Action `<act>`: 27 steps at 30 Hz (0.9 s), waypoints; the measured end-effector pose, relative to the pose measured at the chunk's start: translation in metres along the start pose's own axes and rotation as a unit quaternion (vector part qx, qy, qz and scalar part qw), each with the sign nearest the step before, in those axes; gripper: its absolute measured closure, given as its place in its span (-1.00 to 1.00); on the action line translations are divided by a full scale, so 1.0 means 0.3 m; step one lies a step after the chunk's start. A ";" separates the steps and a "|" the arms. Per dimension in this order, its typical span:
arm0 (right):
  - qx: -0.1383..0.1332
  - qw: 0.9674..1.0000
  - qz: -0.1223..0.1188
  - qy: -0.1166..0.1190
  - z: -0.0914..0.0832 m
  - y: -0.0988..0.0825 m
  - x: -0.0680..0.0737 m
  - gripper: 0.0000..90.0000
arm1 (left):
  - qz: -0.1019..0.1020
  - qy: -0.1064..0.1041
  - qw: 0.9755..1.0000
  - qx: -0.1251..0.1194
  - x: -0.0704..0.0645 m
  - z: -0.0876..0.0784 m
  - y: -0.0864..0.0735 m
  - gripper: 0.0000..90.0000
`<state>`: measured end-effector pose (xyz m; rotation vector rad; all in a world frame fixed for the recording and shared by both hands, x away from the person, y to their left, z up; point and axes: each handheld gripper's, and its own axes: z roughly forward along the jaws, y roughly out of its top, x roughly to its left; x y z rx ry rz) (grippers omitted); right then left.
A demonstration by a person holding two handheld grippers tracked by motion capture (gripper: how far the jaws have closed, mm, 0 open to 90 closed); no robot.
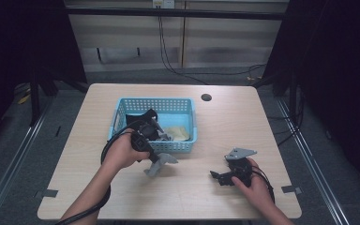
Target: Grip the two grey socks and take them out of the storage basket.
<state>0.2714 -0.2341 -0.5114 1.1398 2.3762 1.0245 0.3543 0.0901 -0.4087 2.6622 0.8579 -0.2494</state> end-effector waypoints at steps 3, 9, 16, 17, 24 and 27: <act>0.000 1.000 0.000 0.000 0.000 0.000 0.000 -0.74 | 0.001 0.000 1.000 0.005 0.001 0.025 -0.003 0.91; 0.000 1.000 0.000 0.000 0.000 0.000 0.000 -0.74 | 0.004 0.008 1.000 0.003 -0.003 0.044 -0.006 0.91; 0.000 1.000 0.000 0.000 0.000 0.000 0.000 -0.74 | -0.002 0.010 1.000 -0.001 -0.002 0.075 -0.015 0.86; 0.000 1.000 0.000 0.000 0.000 0.000 0.000 -0.74 | 0.000 0.008 1.000 0.000 -0.001 0.078 -0.015 0.85; 0.000 1.000 0.000 0.000 0.000 0.000 0.000 -0.74 | -0.001 0.009 1.000 -0.002 -0.001 0.093 -0.017 0.85; 0.000 1.000 0.000 0.000 0.000 0.000 0.000 -0.74 | -0.004 0.013 1.000 -0.006 0.002 0.100 -0.020 0.76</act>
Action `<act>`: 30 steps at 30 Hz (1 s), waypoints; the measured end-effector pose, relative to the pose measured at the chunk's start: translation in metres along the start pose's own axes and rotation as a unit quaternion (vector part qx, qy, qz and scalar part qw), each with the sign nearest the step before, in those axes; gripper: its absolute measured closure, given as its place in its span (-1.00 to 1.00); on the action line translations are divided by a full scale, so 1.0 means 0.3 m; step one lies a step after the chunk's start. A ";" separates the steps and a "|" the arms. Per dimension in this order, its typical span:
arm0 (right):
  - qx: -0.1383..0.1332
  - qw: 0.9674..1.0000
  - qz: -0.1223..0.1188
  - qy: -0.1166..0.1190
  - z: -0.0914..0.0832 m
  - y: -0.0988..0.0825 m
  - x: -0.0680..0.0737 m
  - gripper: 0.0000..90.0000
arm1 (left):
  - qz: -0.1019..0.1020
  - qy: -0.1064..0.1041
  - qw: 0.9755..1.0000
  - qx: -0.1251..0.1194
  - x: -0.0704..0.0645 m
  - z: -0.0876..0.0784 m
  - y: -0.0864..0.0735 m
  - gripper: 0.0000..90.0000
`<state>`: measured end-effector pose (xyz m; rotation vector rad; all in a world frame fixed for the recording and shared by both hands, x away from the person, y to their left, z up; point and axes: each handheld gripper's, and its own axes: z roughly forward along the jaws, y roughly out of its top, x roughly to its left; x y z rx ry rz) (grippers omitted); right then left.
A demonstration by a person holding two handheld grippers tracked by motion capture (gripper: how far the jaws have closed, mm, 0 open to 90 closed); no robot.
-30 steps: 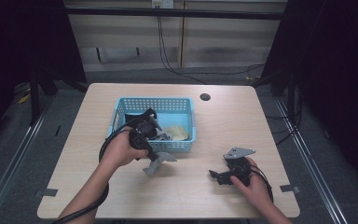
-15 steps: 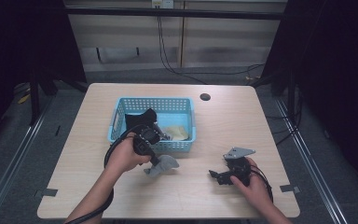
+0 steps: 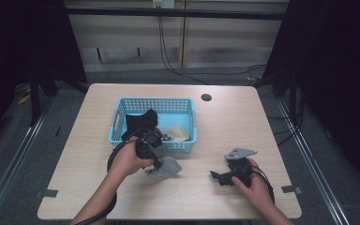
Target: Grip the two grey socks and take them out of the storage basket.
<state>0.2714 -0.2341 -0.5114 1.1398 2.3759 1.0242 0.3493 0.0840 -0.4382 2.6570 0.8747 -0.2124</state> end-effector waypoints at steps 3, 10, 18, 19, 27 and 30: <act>0.000 1.000 0.000 0.000 0.000 0.000 0.000 -0.74 | -0.003 -0.003 1.000 -0.001 0.002 0.006 -0.004 0.72; 0.000 1.000 0.000 0.000 0.000 0.000 0.000 -0.74 | -0.012 0.004 1.000 -0.016 0.004 0.010 -0.015 0.28; 0.000 1.000 0.000 0.000 0.000 0.000 0.000 -0.74 | -0.004 0.008 0.999 -0.053 -0.019 -0.047 -0.011 -0.09; 0.000 1.000 0.000 0.000 0.000 0.000 0.000 -0.74 | -0.004 0.010 0.998 -0.059 -0.019 -0.056 -0.008 -0.10; 0.000 1.000 0.000 0.000 0.000 0.000 0.000 -0.74 | -0.021 0.022 0.995 -0.093 0.001 -0.142 0.036 -0.24; 0.000 1.000 -0.001 0.000 0.000 0.000 0.000 -0.74 | -0.026 0.022 0.994 -0.100 0.012 -0.154 0.057 -0.27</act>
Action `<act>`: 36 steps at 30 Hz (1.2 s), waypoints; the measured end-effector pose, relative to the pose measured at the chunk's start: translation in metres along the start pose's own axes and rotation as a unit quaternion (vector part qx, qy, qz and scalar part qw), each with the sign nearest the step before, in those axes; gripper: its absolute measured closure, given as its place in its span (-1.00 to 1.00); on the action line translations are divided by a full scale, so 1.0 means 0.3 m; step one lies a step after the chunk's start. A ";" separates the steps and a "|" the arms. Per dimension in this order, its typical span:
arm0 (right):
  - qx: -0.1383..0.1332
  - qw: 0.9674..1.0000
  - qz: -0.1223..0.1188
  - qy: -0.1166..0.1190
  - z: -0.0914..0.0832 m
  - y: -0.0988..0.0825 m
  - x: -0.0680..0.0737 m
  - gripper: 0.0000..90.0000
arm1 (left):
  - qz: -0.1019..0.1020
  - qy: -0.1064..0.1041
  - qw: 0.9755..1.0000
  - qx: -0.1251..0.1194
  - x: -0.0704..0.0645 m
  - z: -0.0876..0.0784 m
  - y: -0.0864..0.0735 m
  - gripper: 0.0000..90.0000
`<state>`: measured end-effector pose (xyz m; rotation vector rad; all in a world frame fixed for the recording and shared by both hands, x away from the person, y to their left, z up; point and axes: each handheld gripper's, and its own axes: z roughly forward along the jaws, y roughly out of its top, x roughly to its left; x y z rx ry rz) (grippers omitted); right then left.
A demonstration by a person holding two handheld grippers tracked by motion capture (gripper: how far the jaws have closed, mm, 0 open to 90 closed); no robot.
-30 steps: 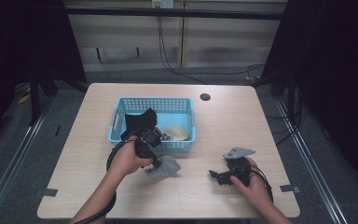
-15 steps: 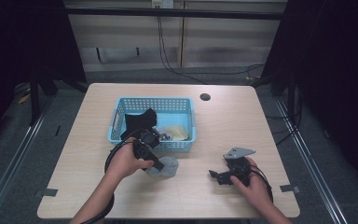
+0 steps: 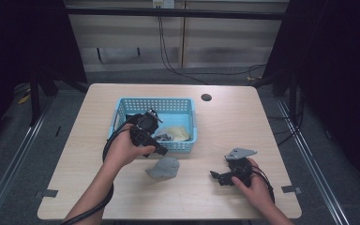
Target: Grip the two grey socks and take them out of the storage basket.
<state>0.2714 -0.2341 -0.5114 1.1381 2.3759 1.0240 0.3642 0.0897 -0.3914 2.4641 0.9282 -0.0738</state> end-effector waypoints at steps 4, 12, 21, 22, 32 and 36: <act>0.000 1.000 0.001 0.000 0.000 0.000 0.000 -0.74 | -0.008 0.009 1.000 -0.007 0.023 -0.004 0.034 -0.31; 0.000 1.000 0.000 0.000 0.000 0.000 0.000 -0.74 | -0.031 0.037 0.999 -0.017 0.094 0.016 0.082 -0.38; 0.000 1.000 0.001 0.000 0.000 0.000 0.000 -0.74 | -0.066 0.038 0.997 -0.018 0.151 0.081 0.116 -0.39; 0.000 1.000 0.000 0.000 0.000 0.000 0.000 -0.74 | -0.069 0.039 0.997 -0.020 0.154 0.090 0.120 -0.39; -0.001 1.000 0.002 0.000 0.000 0.000 0.001 -0.74 | -0.098 0.037 0.994 -0.004 0.183 0.168 0.123 -0.45; -0.001 1.000 0.002 0.000 0.000 0.000 0.001 -0.74 | -0.106 0.037 0.994 0.002 0.190 0.187 0.114 -0.45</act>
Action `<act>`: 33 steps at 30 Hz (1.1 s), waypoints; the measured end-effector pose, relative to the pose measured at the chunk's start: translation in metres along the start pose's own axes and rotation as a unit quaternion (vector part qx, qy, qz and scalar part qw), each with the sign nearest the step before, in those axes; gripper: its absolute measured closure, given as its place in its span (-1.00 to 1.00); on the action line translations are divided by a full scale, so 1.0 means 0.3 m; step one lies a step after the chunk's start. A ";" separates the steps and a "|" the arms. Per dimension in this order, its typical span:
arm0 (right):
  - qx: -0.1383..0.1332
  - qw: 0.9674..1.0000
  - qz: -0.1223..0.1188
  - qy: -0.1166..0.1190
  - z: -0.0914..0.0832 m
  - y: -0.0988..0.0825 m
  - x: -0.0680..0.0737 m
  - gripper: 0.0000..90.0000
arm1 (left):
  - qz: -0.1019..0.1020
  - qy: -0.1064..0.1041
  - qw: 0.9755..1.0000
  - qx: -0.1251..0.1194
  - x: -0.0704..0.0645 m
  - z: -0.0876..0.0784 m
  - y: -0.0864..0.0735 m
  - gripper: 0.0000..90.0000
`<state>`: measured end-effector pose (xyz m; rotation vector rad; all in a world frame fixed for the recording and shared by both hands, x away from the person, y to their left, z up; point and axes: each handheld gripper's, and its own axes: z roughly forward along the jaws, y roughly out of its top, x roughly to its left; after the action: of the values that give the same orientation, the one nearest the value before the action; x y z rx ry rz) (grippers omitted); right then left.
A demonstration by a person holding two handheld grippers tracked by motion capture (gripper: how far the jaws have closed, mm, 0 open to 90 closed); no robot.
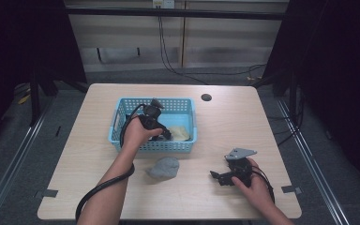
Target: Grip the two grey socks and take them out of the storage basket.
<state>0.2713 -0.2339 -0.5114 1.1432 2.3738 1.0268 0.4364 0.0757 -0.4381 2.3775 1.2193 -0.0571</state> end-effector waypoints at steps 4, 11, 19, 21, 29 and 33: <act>0.000 1.000 -0.002 0.000 0.000 0.000 -0.001 -0.74 | 0.000 -0.001 1.000 0.008 0.005 0.015 -0.008 -0.44; 0.001 1.000 -0.001 0.000 0.000 0.000 0.000 -0.74 | -0.016 -0.015 1.000 0.013 0.012 0.041 -0.018 -0.30; 0.000 1.000 -0.002 0.000 0.000 0.000 -0.001 -0.74 | -0.011 -0.017 0.999 0.030 0.009 0.052 -0.016 0.04; 0.001 1.000 -0.002 0.000 0.000 0.000 -0.001 -0.74 | -0.013 -0.018 0.999 0.036 0.007 0.051 -0.014 0.16; 0.000 1.000 -0.002 0.000 0.000 0.000 -0.001 -0.74 | -0.010 -0.016 0.998 0.053 -0.004 0.044 -0.003 0.70; 0.000 1.000 -0.001 0.000 0.000 0.000 -0.001 -0.74 | -0.009 -0.015 0.999 0.043 -0.006 0.026 0.001 0.73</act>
<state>0.2714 -0.2341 -0.5114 1.1395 2.3751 1.0252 0.4368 0.0708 -0.4446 2.4307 1.2463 -0.1542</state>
